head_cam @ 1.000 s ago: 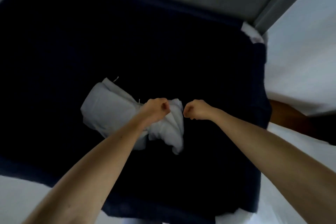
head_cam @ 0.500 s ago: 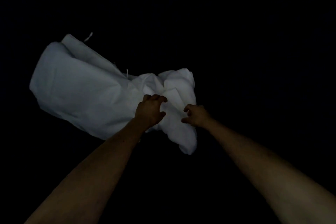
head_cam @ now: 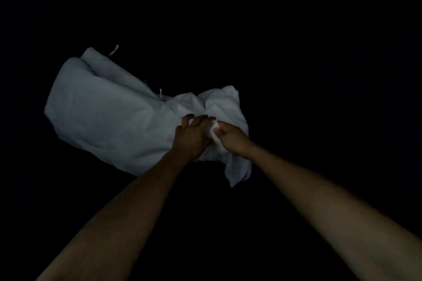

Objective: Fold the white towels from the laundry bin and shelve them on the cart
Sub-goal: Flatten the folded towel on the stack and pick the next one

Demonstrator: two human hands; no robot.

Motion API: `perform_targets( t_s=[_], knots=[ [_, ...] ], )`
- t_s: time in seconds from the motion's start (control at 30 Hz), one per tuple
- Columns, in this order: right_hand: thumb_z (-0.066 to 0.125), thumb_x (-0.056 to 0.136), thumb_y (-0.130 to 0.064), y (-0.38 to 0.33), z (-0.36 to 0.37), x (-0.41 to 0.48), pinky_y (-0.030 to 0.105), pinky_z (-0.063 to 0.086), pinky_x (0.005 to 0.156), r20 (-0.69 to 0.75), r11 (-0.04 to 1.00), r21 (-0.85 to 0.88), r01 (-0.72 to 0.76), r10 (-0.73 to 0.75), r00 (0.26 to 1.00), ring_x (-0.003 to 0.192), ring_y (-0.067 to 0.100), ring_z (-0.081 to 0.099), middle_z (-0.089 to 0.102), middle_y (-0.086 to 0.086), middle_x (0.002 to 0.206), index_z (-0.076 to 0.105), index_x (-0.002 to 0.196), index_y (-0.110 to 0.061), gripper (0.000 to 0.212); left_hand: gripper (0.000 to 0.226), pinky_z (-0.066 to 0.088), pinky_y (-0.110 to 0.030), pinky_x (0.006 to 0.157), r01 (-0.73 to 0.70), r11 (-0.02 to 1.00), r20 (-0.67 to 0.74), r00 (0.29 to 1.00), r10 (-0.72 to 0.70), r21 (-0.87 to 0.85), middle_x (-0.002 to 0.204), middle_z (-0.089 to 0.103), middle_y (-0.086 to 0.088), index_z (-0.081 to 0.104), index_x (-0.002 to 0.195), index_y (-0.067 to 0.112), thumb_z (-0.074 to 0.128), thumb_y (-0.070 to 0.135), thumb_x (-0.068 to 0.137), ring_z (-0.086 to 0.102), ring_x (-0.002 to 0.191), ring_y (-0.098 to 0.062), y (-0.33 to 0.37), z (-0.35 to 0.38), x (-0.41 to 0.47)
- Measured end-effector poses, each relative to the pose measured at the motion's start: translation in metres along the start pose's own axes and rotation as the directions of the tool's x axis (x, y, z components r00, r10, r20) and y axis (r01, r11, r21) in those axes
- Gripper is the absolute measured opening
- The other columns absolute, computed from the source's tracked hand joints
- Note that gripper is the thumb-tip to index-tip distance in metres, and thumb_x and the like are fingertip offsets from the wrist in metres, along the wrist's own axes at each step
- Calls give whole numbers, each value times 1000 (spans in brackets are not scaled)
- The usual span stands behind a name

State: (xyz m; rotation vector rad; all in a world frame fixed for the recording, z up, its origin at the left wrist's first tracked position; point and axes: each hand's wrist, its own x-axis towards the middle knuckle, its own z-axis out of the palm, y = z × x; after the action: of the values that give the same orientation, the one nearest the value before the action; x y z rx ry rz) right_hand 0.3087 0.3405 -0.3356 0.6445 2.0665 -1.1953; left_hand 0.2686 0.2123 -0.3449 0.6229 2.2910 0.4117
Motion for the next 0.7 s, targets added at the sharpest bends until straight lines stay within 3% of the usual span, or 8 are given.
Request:
perform_targets(
  t_s=[0.13, 0.23, 0.3, 0.37, 0.4, 0.47, 0.6, 0.7],
  knots=[
    [38, 100, -18, -58, -42, -47, 25, 36, 80, 4, 997, -20, 70, -70, 998, 113, 34, 51, 57, 23, 120, 56, 117, 3, 32, 51, 35, -34, 98, 15, 972, -120, 992, -44, -233, 129, 55, -8, 56, 127, 13, 58, 41, 85, 41, 128, -28, 33, -49, -32],
    [38, 101, -21, -102, -78, -98, 18, 37, 63, -6, 993, -35, 110, -110, 994, 103, 31, 56, 62, 20, 106, 60, 109, 6, 36, 46, 39, -30, 91, -18, 936, -119, 993, -25, -351, 121, 61, -15, 58, 123, 8, 63, 36, 86, 55, 113, -30, 66, -100, -64],
    [43, 99, -29, -132, -105, -137, 18, 36, 55, -41, 987, -35, 156, -157, 987, 78, 20, 56, 59, 7, 78, 62, 92, 0, 35, 39, 42, -27, 86, -19, 910, -114, 993, -30, -414, 114, 63, -10, 57, 124, 9, 60, 29, 91, 58, 106, -24, 96, -139, -90],
    [54, 93, -36, -160, -136, -179, 15, 33, 51, -111, 969, -9, 247, -247, 963, 58, 10, 44, 45, -1, 61, 56, 75, -7, 34, 30, 39, -14, 67, -70, 893, -184, 983, -14, -445, 93, 61, 3, 58, 120, 12, 54, 27, 94, 58, 83, -7, 128, -177, -120],
    [59, 89, -37, -173, -151, -201, 14, 34, 52, -141, 952, -4, 308, -305, 942, 57, 8, 43, 46, -1, 61, 56, 73, -7, 34, 23, 36, -10, 58, -117, 881, -239, 971, 5, -458, 80, 57, 8, 60, 114, 13, 52, 25, 95, 53, 68, 2, 144, -196, -136],
    [66, 85, -34, -196, -176, -245, 17, 39, 60, -196, 910, 13, 415, -405, 893, 64, 7, 49, 54, -1, 68, 60, 77, -8, 28, 11, 33, -9, 46, -199, 843, -331, 943, 27, -499, 62, 47, 13, 60, 95, 18, 49, 21, 96, 46, 49, 3, 176, -231, -171],
    [68, 84, -30, -228, -200, -319, 25, 40, 63, -291, 829, 138, 542, -489, 822, 72, 12, 50, 56, 0, 77, 59, 82, -17, 16, 14, 39, -12, 51, -349, 722, -520, 854, -18, -598, 67, 54, 10, 59, 86, 21, 49, 19, 95, 51, 59, -1, 229, -295, -232],
    [72, 81, -29, -235, -203, -355, 30, 47, 78, -267, 863, 35, 504, -477, 837, 92, 19, 60, 63, 1, 98, 62, 108, -14, 32, 25, 39, -20, 53, -453, 612, -623, 777, -85, -649, 63, 51, 6, 52, 69, 19, 52, 19, 94, 48, 59, -6, 260, -332, -268]
  ],
)
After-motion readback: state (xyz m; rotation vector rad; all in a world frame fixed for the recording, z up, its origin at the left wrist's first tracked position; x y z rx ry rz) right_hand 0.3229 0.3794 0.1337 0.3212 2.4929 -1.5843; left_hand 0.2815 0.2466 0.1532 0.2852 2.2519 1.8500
